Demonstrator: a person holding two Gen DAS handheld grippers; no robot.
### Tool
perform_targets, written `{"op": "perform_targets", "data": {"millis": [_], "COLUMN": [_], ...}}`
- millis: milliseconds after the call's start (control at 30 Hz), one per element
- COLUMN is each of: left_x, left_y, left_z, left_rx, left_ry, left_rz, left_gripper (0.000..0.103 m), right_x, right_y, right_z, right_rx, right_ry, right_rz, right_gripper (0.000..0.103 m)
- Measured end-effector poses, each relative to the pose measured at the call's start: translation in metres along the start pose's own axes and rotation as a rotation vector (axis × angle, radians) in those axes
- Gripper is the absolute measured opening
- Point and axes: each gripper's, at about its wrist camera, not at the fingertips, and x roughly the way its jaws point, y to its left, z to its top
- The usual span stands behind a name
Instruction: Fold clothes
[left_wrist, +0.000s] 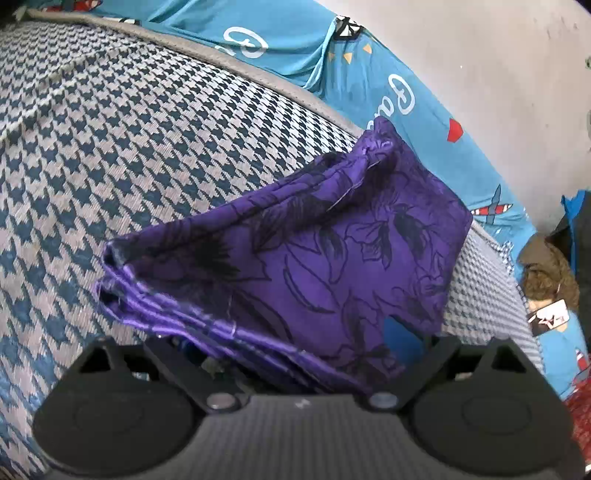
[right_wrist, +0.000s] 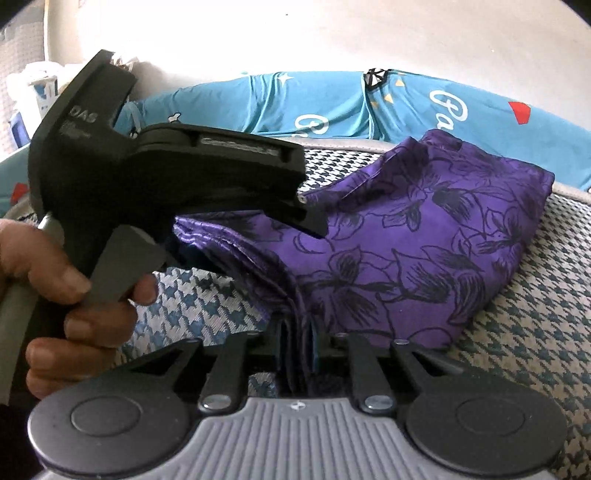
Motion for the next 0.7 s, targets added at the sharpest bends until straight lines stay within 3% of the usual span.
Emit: {"op": "perform_targets", "data": {"millis": [233,700], "left_x": [0.005,0.003], "left_y": [0.005,0.01], "left_z": [0.007,0.01], "left_rx": [-0.025,-0.024], "left_ry": [0.008,0.016], "left_rz": [-0.03,-0.065], "left_gripper": [0.1,0.103], "right_x": [0.001,0.008], "right_y": [0.003,0.017], "right_z": [-0.003,-0.01], "right_rx": [-0.035,-0.148], "right_ry": [0.008,0.007], "right_rz": [0.021,0.008], "right_gripper": [0.034,0.053]}}
